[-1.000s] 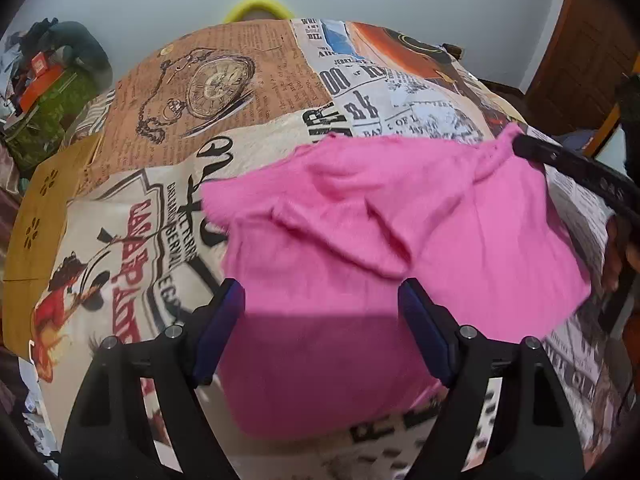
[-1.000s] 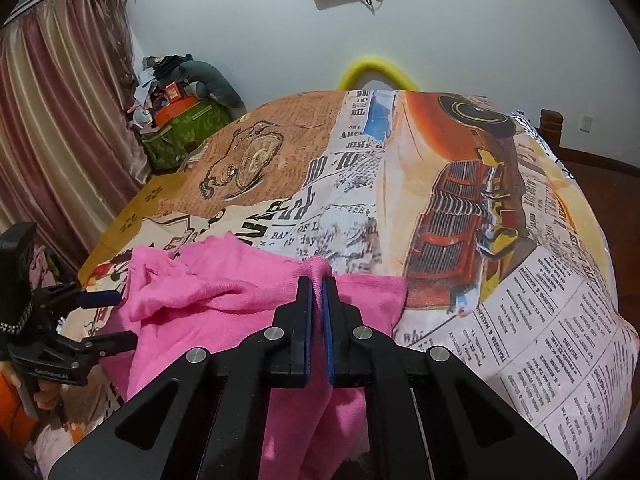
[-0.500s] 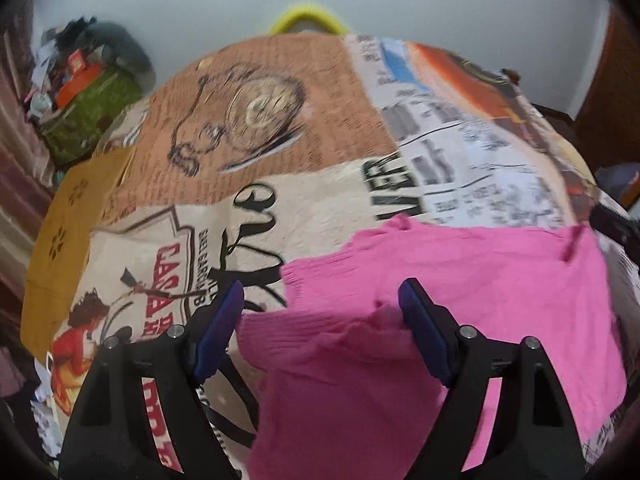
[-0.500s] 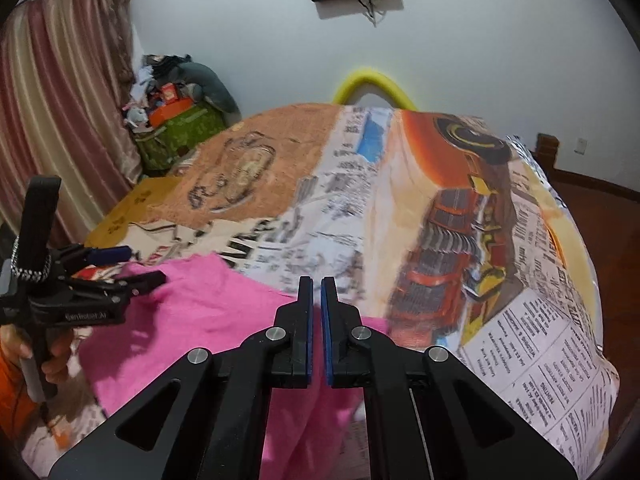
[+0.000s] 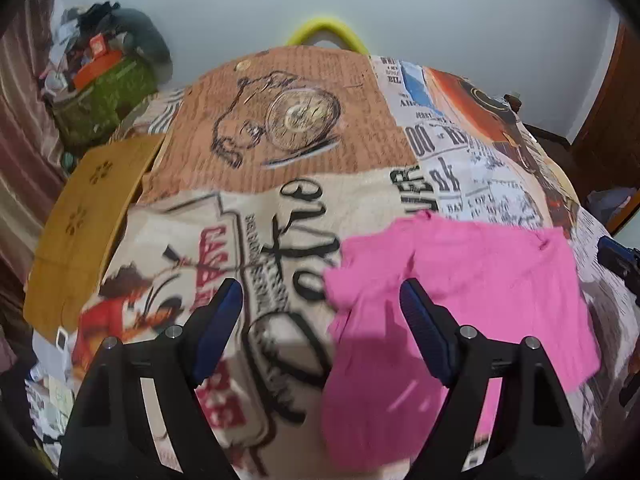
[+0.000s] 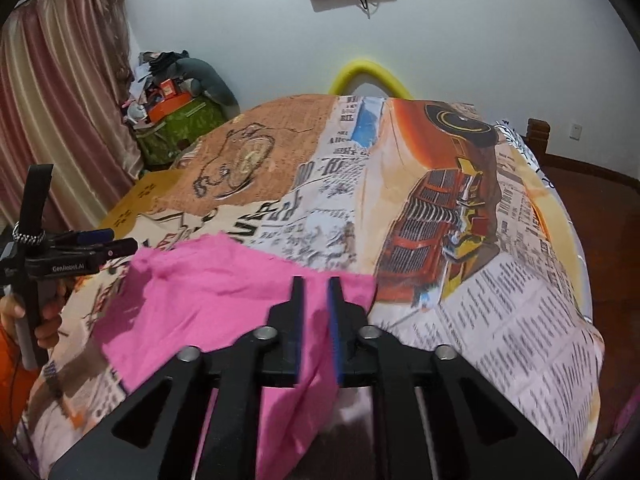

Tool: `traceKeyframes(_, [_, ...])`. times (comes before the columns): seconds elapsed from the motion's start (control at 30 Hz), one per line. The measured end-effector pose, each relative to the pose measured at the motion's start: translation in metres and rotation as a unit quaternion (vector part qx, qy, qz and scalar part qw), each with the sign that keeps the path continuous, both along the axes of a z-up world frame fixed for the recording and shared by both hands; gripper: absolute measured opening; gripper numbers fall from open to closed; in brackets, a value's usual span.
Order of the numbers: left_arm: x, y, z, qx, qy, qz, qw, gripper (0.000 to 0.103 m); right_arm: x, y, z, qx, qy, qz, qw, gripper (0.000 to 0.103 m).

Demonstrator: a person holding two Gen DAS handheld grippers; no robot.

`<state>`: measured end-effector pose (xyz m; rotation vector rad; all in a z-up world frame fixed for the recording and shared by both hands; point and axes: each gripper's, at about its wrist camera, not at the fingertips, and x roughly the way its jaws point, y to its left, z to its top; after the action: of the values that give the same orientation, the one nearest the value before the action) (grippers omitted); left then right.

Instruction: Fold small clothes

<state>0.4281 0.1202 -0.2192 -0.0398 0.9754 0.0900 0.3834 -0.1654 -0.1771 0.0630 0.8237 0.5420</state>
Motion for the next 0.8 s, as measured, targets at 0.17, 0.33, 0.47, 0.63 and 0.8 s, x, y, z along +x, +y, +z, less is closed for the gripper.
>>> traceKeyframes(0.17, [-0.025, 0.013, -0.007, -0.036, 0.024, 0.002, 0.9991, 0.081, -0.026, 0.002, -0.001, -0.007, 0.009, -0.002, 1.000, 0.051])
traceKeyframes(0.33, [-0.030, 0.016, -0.025, -0.085, 0.056, -0.003, 0.9948, 0.081, -0.040, 0.001, -0.015, -0.005, 0.035, -0.014, 0.999, 0.065])
traceKeyframes(0.47, [-0.020, 0.012, -0.043, -0.118, 0.081, -0.007, 0.9897, 0.081, -0.038, 0.001, -0.029, 0.001, 0.067, -0.021, 0.998, 0.065])
traceKeyframes(0.63, [0.001, 0.007, -0.059, -0.154, 0.091, -0.013, 0.9838, 0.081, -0.030, 0.004, -0.041, 0.016, 0.084, -0.020, 0.996, 0.065])
traceKeyframes(0.8, [0.017, -0.001, -0.059, -0.182, 0.081, -0.033, 0.9794, 0.081, -0.022, 0.010, -0.041, 0.031, 0.076, -0.014, 0.997, 0.066])
